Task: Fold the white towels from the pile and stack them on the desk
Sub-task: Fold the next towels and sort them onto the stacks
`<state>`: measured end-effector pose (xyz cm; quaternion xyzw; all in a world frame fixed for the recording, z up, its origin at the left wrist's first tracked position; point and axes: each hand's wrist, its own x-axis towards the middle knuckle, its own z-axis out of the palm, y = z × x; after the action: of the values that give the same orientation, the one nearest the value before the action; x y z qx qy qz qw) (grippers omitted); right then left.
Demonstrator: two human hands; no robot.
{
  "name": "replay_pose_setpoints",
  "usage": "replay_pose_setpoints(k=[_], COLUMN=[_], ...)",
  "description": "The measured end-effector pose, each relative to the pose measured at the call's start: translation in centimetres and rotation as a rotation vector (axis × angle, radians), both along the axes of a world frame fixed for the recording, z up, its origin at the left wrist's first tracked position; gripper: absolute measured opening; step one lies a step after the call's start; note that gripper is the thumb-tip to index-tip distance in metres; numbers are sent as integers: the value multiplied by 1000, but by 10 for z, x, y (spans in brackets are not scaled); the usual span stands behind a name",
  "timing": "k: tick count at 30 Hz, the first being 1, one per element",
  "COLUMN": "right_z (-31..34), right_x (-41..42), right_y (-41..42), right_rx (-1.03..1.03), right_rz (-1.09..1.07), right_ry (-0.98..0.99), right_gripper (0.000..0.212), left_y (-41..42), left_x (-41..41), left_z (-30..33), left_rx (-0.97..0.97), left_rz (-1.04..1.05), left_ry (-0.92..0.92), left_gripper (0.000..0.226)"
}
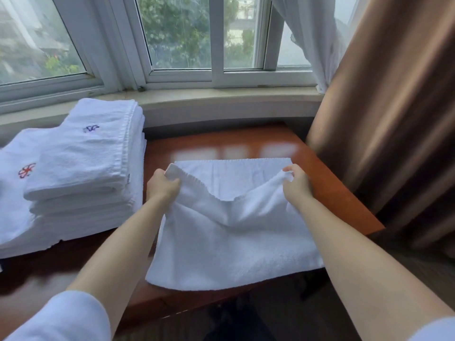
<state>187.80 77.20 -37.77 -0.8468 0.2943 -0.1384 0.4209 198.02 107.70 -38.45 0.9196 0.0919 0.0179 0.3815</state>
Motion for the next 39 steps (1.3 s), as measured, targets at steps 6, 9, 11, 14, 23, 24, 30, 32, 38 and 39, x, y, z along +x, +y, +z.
replay_pose_setpoints(k=[6,9,11,14,23,24,30,32,38,39], right_z=[46,65,73,75,27,14,-64,-81,-91,-90], right_x=[-24,-24,-18,-1,95,107,143,146,159,158], right_y=[-5,-5,-5,-9,-41,-44,-54,-56,-58,-59], right_rx=[-217,-291,-305,-218,-79,-64,-158,-289,-355,-349], right_rz=[-71,-121,-151,-212,-278,-277,-268,-242,-376,-408], right_ry=[-128,-143,-160,-193,-105,-72,172,243,212,189], right_gripper=[43,44,41,34,33,33,31,33,30,27], left_y=[18,22,20,16,-4,-6,-27,-32,-34,-33], left_x=[-17,-16,-13,-3,89,101,147,155,165,165], left_z=[44,61,69,74,30,20,-56,-76,-89,-88], left_rx=[58,30,7,13,50,70,90,116,208,220], left_rz=[-54,-25,-31,-24,-8,-25,33,40,63,46], left_ry=[-181,-235,-259,-268,-228,-201,-38,-12,-123,-125], left_gripper=[41,46,45,45,46,47,43,41,22,20])
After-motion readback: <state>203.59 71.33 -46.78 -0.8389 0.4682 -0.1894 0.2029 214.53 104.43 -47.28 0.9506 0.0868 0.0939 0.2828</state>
